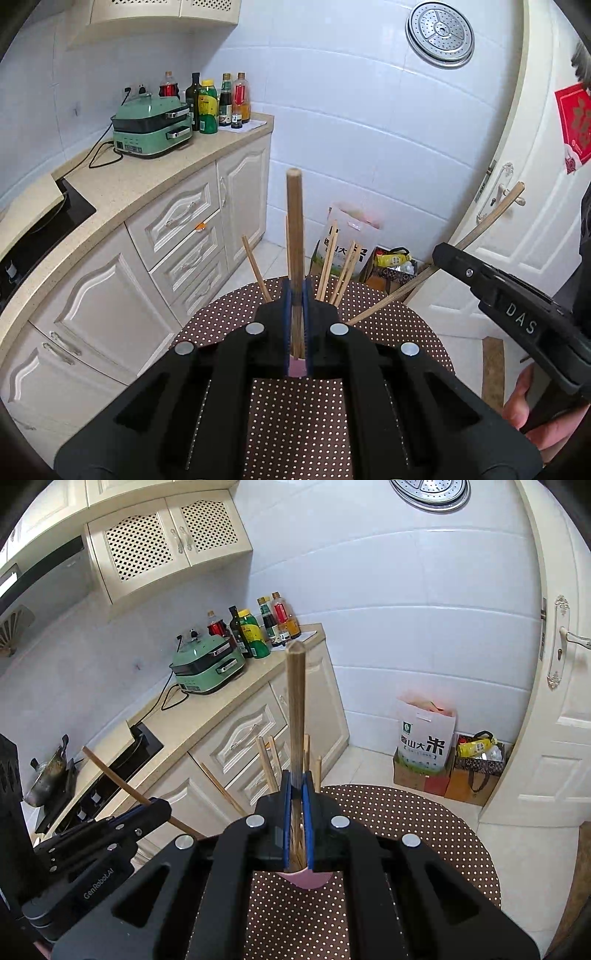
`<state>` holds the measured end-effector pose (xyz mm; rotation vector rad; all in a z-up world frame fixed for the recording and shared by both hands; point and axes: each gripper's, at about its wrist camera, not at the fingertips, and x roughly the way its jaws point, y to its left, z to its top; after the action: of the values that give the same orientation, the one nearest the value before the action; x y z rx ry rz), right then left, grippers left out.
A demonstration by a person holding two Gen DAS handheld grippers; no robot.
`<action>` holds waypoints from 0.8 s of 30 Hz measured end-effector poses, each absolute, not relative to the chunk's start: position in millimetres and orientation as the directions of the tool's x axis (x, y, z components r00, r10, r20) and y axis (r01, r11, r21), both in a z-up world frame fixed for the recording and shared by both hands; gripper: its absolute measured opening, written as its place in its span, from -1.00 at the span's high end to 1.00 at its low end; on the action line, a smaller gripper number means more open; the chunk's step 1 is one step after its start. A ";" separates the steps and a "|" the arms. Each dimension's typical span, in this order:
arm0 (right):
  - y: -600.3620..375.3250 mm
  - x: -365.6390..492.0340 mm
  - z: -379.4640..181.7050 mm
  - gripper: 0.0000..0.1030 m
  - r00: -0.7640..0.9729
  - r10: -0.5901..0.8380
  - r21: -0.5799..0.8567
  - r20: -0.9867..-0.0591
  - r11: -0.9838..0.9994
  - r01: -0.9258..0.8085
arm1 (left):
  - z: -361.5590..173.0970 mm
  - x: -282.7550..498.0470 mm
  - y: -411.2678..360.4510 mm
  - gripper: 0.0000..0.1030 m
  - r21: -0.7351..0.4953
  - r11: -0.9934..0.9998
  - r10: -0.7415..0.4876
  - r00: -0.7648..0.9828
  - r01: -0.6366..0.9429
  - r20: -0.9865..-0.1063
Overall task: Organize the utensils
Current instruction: 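Lower both chopsticks into the pink cup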
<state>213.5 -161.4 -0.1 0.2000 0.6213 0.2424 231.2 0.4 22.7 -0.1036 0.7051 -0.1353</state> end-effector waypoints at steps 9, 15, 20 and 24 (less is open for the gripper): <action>-155.6 232.8 -17.4 0.91 0.753 0.284 0.249 -0.594 0.954 -0.164 | 10.0 254.2 1.6 0.89 -0.167 0.983 -0.170 0.738 0.079 -0.653; -152.1 247.7 -40.4 0.91 0.708 0.283 0.250 -0.647 0.956 -0.153 | -11.1 271.0 -4.8 0.89 -0.152 0.985 -0.164 0.705 0.080 -0.690; -147.9 257.9 -62.2 0.91 0.663 0.279 0.240 -0.695 0.959 -0.153 | -35.9 284.3 -10.5 0.89 -0.131 0.988 -0.152 0.666 0.082 -0.730; -145.2 266.6 -74.4 0.92 0.639 0.275 0.237 -0.718 0.960 -0.147 | -51.0 293.6 -8.7 0.89 -0.146 0.987 -0.158 0.638 0.072 -0.753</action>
<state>266.6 -145.2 -74.4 0.1619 0.8443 0.2421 293.6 -8.7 -51.0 -0.1060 0.8692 -0.1312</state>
